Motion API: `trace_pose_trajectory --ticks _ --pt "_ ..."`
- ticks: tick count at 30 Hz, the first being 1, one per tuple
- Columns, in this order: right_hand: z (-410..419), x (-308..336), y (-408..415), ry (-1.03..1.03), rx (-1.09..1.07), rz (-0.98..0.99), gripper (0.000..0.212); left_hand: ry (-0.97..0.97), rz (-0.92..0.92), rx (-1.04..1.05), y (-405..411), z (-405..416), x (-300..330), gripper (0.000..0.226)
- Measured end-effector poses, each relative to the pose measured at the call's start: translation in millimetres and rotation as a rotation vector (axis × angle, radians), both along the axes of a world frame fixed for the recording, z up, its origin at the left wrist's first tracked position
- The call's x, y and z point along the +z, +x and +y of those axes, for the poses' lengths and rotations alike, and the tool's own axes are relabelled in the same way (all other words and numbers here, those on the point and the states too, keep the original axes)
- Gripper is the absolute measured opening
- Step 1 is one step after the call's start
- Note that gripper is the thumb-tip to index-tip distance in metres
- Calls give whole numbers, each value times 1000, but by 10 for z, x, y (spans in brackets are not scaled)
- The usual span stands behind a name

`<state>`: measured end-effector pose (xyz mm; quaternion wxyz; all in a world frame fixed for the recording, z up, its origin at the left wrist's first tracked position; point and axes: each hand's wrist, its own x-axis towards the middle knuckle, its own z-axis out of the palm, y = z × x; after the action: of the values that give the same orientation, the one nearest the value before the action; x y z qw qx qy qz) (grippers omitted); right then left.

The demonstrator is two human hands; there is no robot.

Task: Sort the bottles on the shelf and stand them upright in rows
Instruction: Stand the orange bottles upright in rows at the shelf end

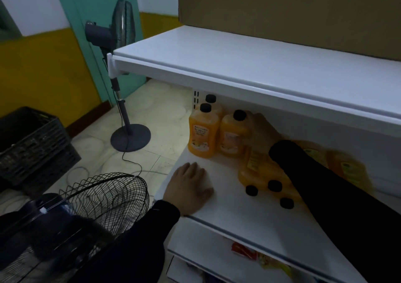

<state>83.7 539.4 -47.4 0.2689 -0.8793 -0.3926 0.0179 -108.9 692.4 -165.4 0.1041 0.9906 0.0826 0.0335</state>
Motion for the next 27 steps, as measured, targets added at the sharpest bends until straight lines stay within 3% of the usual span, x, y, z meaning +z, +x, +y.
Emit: trace_pose_trajectory --ticks 15,27 --pt "51 -165 -15 59 -202 -59 52 -6 8 33 -14 46 -138 85" --pt "-500 -101 -229 32 -242 -63 70 -28 4 15 -22 31 -98 80"
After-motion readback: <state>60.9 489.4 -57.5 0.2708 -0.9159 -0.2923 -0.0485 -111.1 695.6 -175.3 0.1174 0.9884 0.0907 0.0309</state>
